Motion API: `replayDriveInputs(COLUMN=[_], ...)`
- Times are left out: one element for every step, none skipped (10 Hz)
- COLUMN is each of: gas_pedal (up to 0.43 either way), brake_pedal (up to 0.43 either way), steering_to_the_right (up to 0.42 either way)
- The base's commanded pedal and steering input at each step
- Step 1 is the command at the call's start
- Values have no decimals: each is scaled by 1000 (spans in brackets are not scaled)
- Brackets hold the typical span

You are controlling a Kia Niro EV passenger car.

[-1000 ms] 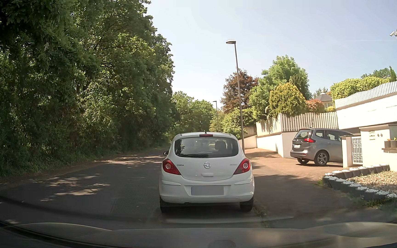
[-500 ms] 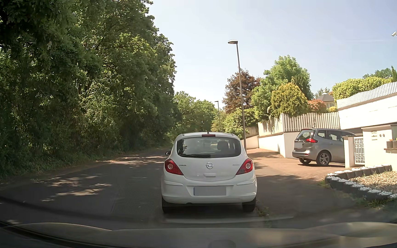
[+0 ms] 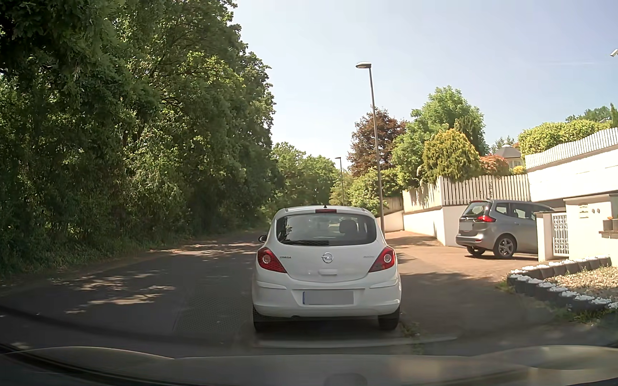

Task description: Follow the waypoints while adhering to traffic rules and regulations

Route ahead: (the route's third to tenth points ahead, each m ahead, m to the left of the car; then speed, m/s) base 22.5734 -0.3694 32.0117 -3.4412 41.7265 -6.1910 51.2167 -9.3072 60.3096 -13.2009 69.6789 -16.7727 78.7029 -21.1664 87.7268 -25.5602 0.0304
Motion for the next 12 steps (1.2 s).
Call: replayDriveInputs(gas_pedal=[0,0,0,0,0,0,0,20,87,87,87,118], brake_pedal=[0,0,0,0,0,0,0,0,0,0,0,0], steering_to_the_right=[-970,-970,-970,-970,-970,-970,-970,-970,-970,-970,-970,-969])
